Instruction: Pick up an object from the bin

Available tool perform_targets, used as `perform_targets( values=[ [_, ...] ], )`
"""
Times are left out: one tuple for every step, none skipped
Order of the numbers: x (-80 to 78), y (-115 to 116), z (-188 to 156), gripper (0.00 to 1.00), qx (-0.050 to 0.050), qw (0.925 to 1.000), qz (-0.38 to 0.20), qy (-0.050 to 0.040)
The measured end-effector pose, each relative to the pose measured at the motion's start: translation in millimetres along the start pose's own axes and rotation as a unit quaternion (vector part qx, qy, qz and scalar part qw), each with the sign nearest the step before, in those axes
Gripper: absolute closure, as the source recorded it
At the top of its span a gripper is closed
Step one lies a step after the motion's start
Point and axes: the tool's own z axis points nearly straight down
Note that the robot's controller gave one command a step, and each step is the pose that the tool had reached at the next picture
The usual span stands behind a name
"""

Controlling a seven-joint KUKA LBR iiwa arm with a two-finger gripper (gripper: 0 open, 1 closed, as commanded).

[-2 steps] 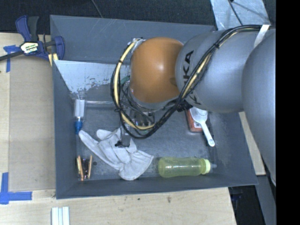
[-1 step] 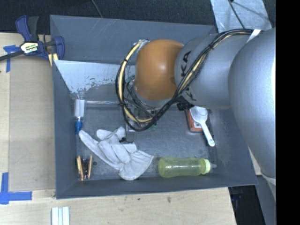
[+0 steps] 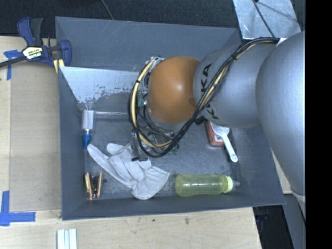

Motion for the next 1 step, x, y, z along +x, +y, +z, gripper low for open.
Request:
perform_targets(
  values=[
    [0.0,-0.1,0.0,0.00,0.000,1.0000,0.000,0.0001]
  ],
)
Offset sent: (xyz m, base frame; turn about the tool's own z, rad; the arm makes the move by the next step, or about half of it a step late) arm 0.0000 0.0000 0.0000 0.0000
